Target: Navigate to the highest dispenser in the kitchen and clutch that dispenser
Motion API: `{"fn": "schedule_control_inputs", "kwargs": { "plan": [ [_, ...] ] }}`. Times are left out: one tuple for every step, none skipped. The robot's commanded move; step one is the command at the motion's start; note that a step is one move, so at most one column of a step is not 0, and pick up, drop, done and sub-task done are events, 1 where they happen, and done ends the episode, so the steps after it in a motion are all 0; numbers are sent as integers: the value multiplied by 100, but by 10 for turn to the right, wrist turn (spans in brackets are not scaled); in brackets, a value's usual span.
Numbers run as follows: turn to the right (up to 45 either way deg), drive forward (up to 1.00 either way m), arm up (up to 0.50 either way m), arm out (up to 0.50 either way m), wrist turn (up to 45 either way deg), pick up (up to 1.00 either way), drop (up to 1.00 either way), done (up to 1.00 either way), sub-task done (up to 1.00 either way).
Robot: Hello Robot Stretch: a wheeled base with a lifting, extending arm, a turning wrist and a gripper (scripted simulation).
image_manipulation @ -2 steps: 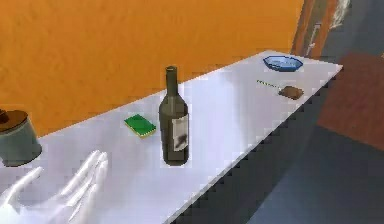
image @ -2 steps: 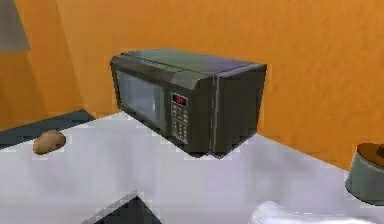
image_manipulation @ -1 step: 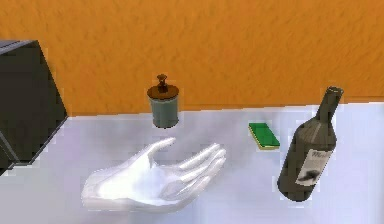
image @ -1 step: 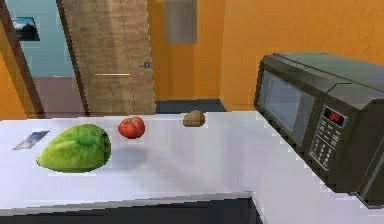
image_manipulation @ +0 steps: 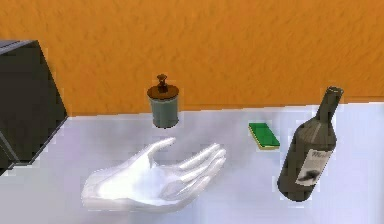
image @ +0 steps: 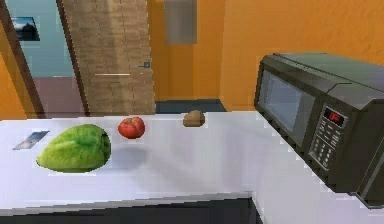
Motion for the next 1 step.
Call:
{"fn": "schedule_control_inputs", "kwargs": {
  "plan": [
    [0,0,38,0,0,0,0,0,0]
  ]
}}
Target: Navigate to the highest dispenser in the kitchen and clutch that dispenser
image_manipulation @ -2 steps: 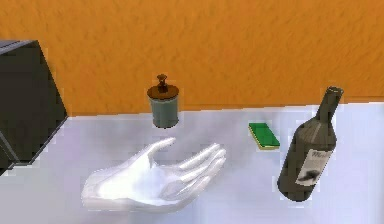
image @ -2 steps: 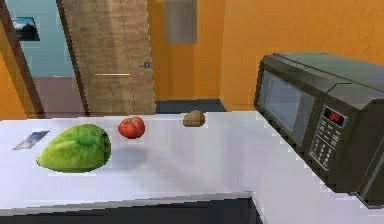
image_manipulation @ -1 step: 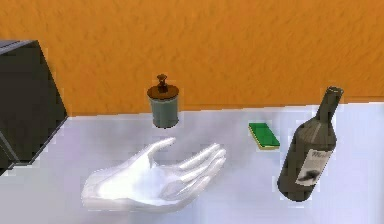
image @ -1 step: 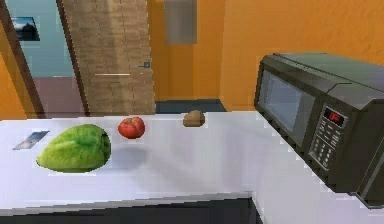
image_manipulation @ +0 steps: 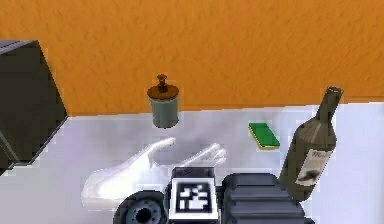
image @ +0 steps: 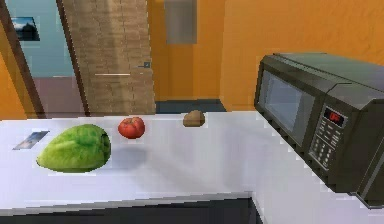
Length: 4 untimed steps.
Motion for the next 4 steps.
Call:
{"fn": "schedule_control_inputs", "kwargs": {
  "plan": [
    [0,0,0,42,0,0,0,0,0],
    [0,0,0,0,450,0,0,0,0],
    [0,0,0,0,450,0,0,0,0],
    [0,0,0,0,450,0,0,0,0]
  ]
}}
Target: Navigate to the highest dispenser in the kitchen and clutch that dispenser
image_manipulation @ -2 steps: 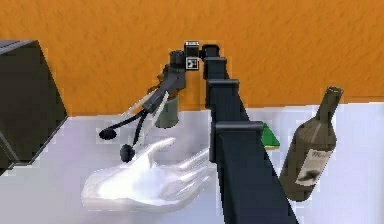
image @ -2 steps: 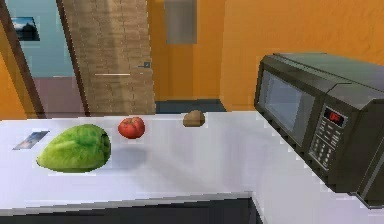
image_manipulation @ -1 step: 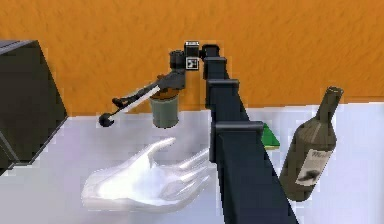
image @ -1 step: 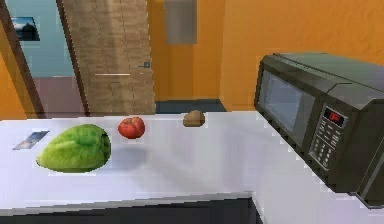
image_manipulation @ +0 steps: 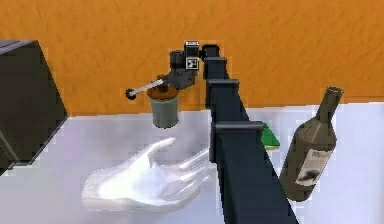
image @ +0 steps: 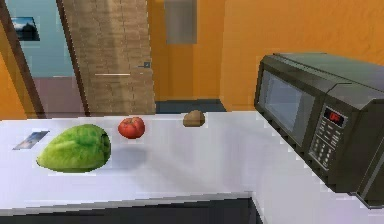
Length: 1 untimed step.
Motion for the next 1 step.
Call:
{"fn": "schedule_control_inputs", "kwargs": {
  "plan": [
    [0,0,0,0,120,0,0,0,0]
  ]
}}
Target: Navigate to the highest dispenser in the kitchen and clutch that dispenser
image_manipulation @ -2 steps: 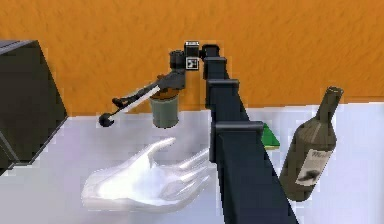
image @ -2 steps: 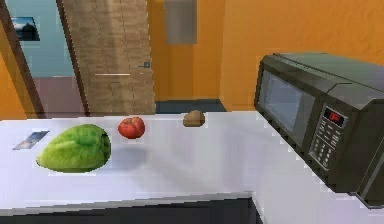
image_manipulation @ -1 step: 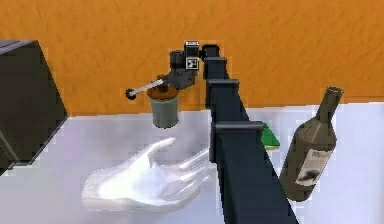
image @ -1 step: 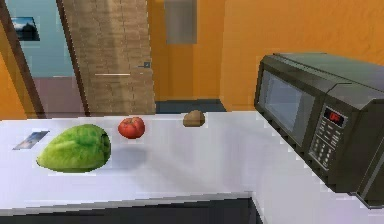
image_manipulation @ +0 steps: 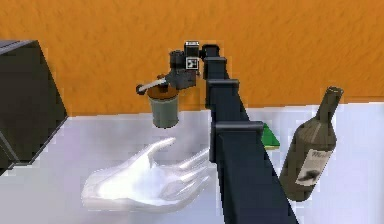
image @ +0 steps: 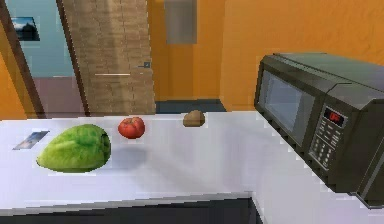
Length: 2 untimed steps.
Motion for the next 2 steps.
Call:
{"fn": "schedule_control_inputs", "kwargs": {
  "plan": [
    [0,0,0,0,0,100,0,0,0],
    [0,0,0,0,0,0,0,100,0]
  ]
}}
